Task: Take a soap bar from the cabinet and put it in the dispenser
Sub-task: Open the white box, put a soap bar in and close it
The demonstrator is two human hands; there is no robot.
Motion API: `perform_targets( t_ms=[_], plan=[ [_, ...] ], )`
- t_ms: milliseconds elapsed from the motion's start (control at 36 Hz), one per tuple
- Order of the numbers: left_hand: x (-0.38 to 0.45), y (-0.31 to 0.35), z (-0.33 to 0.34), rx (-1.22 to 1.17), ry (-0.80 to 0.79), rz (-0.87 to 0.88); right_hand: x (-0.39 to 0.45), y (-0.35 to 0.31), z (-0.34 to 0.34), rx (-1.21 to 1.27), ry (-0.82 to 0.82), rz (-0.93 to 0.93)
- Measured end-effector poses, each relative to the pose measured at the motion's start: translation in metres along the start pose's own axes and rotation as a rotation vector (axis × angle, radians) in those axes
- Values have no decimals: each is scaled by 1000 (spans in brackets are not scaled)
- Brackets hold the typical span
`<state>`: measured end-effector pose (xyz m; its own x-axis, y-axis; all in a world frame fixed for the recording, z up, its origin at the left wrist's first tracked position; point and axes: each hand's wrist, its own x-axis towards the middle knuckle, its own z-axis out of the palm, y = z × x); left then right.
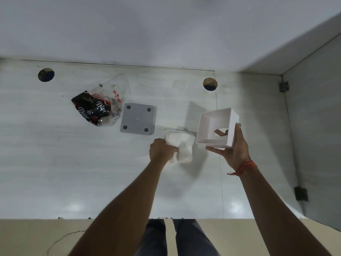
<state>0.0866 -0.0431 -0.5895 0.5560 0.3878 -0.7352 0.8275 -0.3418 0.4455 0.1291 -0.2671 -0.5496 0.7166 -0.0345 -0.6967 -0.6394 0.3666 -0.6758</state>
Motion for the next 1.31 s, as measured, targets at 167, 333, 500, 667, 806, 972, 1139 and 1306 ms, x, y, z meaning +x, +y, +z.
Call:
perform_targets(
  t_ms=[167,333,500,667,806,972,1139,1306],
  plan=[
    [-30,-32,-52,-511,-34,139,0,30,1,-20,-82,121],
    [-59,-37,-92,-688,-193,376,-6,69,28,-83,-131,303],
    [-69,-28,-74,-917,-375,258,-8,78,44,-447,34,185],
    [-69,-33,-64,-904,-393,203,-31,68,34,-1148,343,-391],
    [-71,-32,-58,-854,-451,234,-58,52,42,-512,130,-167],
    [-76,-26,-49,-797,-480,296,-66,54,49,-216,-48,221],
    [-72,-25,-46,-727,-495,309,-67,63,49,-92,66,-10],
    [-70,-26,-42,-670,-490,307,-66,57,46,84,68,44]
  ],
)
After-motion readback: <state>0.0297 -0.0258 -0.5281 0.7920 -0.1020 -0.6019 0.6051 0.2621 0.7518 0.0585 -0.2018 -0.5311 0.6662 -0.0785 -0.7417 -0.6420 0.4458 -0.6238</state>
